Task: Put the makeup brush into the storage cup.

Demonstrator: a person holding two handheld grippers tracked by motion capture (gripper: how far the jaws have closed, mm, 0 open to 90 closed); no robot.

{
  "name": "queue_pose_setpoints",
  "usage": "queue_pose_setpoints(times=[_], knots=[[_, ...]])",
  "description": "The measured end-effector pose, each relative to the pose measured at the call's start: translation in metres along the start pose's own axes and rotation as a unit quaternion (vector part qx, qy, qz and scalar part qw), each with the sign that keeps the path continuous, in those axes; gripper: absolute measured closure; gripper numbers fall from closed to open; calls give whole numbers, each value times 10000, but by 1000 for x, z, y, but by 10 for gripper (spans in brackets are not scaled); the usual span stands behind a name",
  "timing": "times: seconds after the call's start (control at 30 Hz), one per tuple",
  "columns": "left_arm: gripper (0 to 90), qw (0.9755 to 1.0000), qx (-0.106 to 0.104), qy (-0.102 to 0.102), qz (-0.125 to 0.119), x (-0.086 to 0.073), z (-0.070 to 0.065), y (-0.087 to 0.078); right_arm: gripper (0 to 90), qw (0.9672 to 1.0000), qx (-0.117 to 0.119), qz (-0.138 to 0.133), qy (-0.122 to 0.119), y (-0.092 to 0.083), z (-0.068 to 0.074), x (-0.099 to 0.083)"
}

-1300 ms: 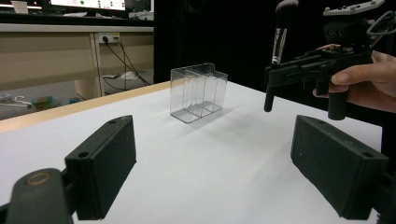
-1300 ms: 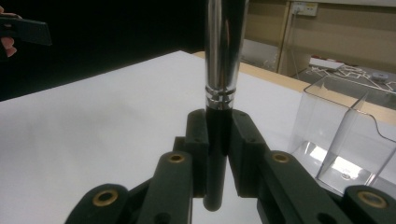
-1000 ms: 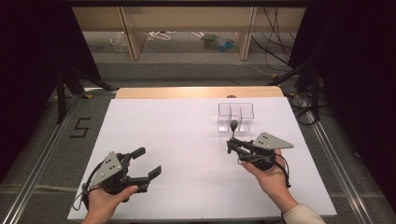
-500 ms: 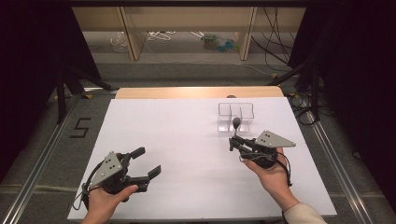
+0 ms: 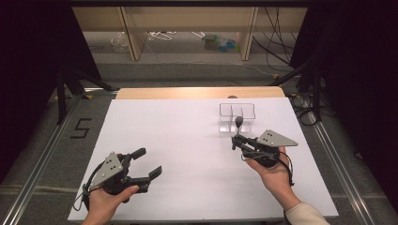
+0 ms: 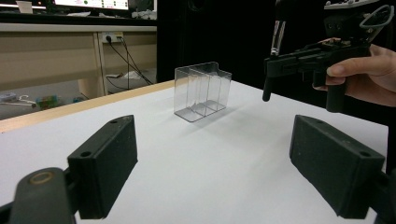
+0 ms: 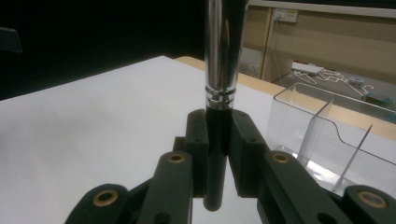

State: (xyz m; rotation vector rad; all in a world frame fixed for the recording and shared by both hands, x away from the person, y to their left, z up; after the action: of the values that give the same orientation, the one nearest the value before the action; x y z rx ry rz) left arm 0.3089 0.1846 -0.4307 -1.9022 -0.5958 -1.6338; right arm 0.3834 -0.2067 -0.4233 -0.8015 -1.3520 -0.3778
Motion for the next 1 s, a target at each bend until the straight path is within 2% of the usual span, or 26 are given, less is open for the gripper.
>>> queue_pose_setpoints(times=[0.23, 0.3, 0.37, 0.7, 0.73, 1.0], knots=[[148, 10000, 11, -3, -3, 0, 1, 0, 795, 9999, -96, -24, 21, -1, -5, 1], [148, 10000, 13, -2, 2, 0, 1, 0, 795, 9999, -122, -114, -22, 0, -7, 1], [148, 10000, 15, -4, -2, 0, 1, 0, 795, 9998, -165, -55, -42, -1, -8, 0], [149, 10000, 9, -17, -2, -1, 1, 0, 795, 9995, -300, -107, 7, 0, -13, 1], [148, 10000, 8, -16, 0, -1, 1, 0, 795, 9996, -249, -141, 10, 1, -14, 0], [149, 10000, 13, -16, -2, -1, 1, 1, 795, 9994, -336, -77, 5, -1, -18, 1]])
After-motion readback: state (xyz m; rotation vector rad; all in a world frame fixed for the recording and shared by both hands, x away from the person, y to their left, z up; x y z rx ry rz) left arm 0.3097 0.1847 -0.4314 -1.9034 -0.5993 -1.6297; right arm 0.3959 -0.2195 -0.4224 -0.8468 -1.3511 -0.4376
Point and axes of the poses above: each handheld gripper's, and its own axes: y roughly forward along the jaws, x roughly out of its top, z roughly to its left, the point moved 2 cm from there along y, roughly forward along the jaws, and after that the axes turned 1 degree about -x, right-handed, at the moved point
